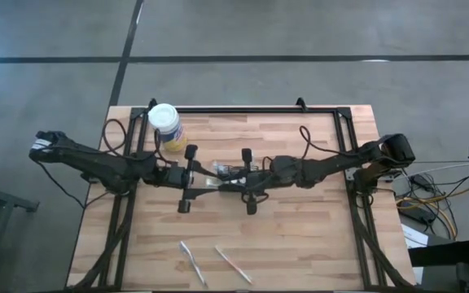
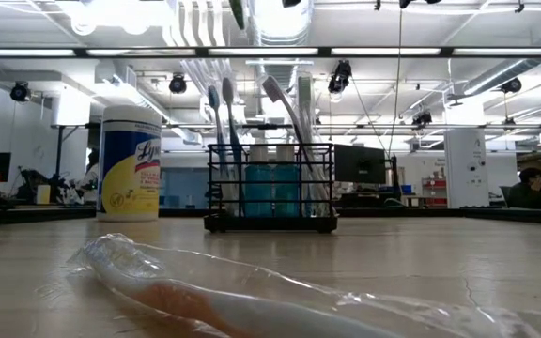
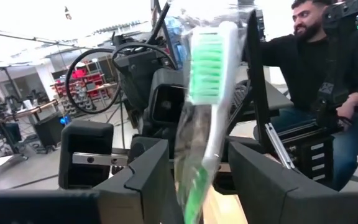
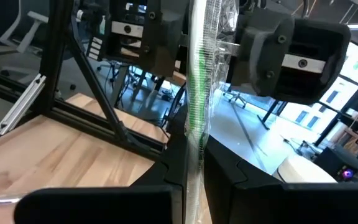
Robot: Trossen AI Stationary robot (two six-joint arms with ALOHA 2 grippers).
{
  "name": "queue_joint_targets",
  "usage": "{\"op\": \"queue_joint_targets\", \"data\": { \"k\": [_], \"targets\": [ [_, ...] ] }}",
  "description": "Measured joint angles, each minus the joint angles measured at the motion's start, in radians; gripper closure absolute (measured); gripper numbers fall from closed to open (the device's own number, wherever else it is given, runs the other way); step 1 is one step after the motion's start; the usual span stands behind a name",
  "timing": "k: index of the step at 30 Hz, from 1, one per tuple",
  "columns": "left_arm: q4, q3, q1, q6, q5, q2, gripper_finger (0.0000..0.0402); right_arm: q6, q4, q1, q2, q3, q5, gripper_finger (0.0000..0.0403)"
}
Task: Pick & Place toothbrushing station
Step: Put the green toothbrush into the mesh organizer
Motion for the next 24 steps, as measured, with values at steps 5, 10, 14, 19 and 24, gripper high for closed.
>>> {"op": "queue_joint_targets", "data": {
  "k": [5,10,14,19,24],
  "targets": [
    [0.003,0.009,0.000,0.000,0.021,0.009,0.0242,0.002,0.001,0.000,-0.001,0.003,0.000,0.0380],
    [0.005,0.013,0.000,0.008,0.029,0.019,0.0264,-0.001,0.002,0.000,-0.001,0.006,0.000,0.0380],
    [0.006,0.013,0.000,0.018,0.054,0.019,0.0313,-0.001,0.000,-0.003,0.000,0.006,-0.001,0.0380],
    [0.002,0.018,0.001,0.044,0.059,0.019,0.0381,0.014,-0.003,-0.003,-0.001,0.005,-0.004,0.0380],
    [-0.027,0.033,0.001,0.070,0.059,0.005,0.0381,0.037,-0.046,-0.008,-0.026,0.005,-0.038,0.0366]
  ]
}}
